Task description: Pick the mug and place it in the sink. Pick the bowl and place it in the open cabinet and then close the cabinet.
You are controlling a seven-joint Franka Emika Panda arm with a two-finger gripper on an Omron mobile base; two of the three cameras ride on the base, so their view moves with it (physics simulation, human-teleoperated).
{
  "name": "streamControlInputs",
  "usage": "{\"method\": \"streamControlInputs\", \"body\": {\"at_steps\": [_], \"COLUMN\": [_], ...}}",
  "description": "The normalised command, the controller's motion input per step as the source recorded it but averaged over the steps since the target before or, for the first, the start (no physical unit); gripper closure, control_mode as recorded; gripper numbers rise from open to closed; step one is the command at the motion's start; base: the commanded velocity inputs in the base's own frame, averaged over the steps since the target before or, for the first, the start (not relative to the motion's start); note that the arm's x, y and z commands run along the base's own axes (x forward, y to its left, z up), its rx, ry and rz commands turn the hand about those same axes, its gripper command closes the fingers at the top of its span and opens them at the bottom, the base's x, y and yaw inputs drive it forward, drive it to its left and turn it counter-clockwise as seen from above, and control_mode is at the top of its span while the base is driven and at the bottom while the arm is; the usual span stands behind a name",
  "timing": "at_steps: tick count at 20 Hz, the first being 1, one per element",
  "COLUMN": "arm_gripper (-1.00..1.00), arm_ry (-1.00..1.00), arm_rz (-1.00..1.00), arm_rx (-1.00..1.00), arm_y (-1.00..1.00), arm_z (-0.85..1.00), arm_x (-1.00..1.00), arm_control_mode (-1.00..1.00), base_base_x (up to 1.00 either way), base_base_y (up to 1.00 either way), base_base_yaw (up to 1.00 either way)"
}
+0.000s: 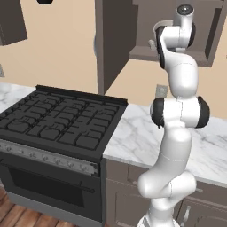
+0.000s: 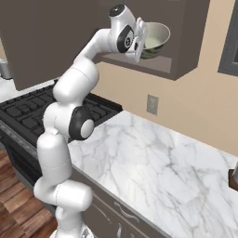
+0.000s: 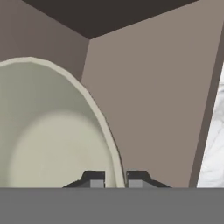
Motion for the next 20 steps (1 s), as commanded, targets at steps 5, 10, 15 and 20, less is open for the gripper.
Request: {"method": "streamControlInputs", "body": {"at_steps": [5, 10, 15, 20], "arm_gripper": [1.00, 1.00, -1.00, -1.00], "arm_ry": [0.08, 0.21, 0.29, 0.20], "arm_rz": [-0.02, -0.07, -0.12, -0.06], "arm_rx": [0.06, 0.05, 0.00, 0.00], "arm_y": [-0.15, -0.09, 0.00, 0.00], "arm_z": [-0.26, -0.22, -0.39, 0.09], "arm_x": [-0.22, -0.34, -0.19, 0.16], "arm_control_mode": [-1.00, -1.00, -1.00, -1.00], "base_base_x": [0.00, 0.00, 0.00, 0.00], "base_base_y": [0.00, 0.00, 0.00, 0.00], "base_base_yaw": [0.00, 0.00, 0.00, 0.00]}}
